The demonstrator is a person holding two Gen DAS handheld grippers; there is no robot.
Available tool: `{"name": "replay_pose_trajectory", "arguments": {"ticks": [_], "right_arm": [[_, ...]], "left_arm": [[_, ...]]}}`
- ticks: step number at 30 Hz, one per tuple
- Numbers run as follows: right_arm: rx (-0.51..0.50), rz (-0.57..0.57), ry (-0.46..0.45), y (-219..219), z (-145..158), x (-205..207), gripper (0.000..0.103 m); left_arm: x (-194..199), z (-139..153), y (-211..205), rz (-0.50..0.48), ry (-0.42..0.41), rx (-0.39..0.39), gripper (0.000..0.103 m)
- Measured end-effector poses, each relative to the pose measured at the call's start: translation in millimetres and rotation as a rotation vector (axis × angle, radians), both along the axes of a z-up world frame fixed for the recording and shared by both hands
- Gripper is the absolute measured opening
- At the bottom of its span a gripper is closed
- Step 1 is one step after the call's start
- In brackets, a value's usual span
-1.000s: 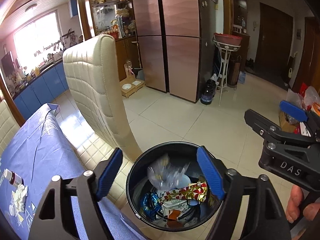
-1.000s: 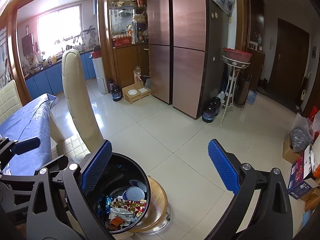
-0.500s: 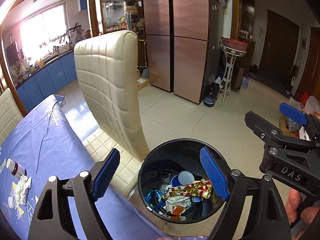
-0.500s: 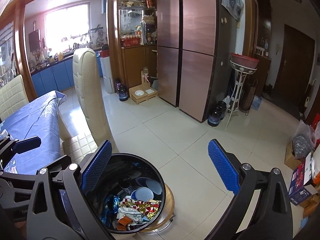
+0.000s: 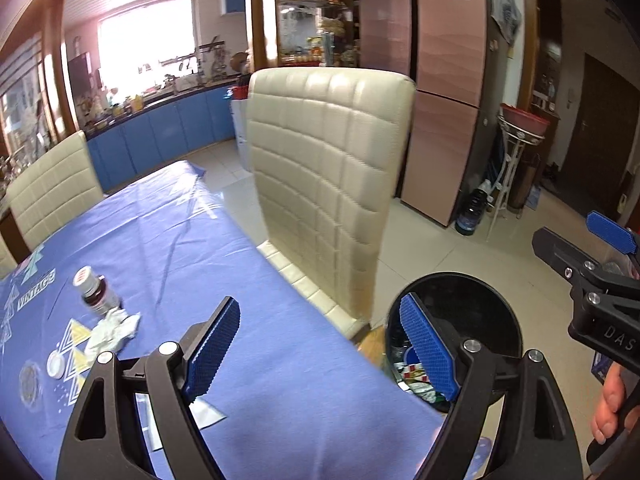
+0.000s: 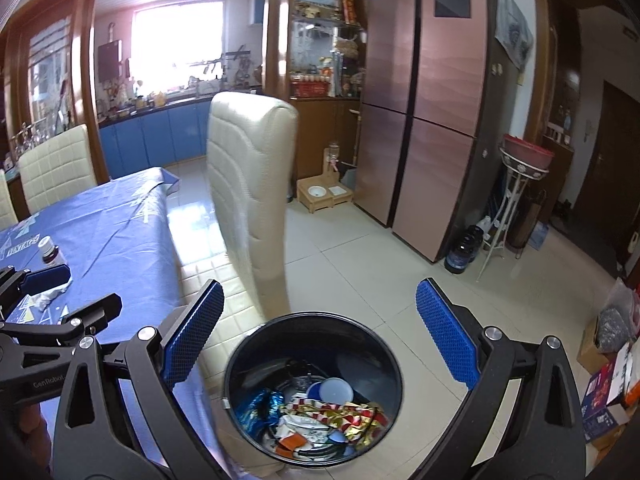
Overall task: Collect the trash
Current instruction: 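Move both tools back over the table toward the pill bottle, then grasp clear round plastic lid with left tool while right tool grasps crumpled white tissue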
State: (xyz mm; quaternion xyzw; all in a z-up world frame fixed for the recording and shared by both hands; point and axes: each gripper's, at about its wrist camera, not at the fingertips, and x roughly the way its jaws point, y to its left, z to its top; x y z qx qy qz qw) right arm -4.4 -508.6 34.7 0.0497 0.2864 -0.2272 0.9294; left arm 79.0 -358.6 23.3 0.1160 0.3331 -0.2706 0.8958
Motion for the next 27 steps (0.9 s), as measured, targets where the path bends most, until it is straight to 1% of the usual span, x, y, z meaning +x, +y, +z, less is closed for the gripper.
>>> {"name": "replay_pose_trajectory", "arguments": {"ticks": [4,12,16,20,24,27], "right_arm": [[-0.019,0.062,0.009,36.2,2.4,20.0,0.096],[-0.024,0.207,0.028,118.8,0.2,63.8,0.096],[0.002,0.276,0.043,156.8,-4.7,85.3,0.096],[0.03,0.344,0.077,196.2,-15.7,111.3,0.096],[0.024,0.406,0.127,243.6,-33.3,136.1,0.096],[0.013,0.438,0.162,271.0,-43.4,152.7,0.096]], "left_arm": [[11.4,-0.3,42.1,0.07,-0.003,-0.006,0.08],[33.8,-5.0,130.1,0.23,-0.033,0.032,0.08],[43.1,-10.6,178.7,0.309,-0.039,0.057,0.08],[50.0,-17.8,227.6,0.394,-0.034,0.078,0.08],[59.9,-28.9,278.4,0.468,-0.016,0.089,0.08],[67.4,-37.8,310.8,0.514,0.01,0.086,0.08]]}}
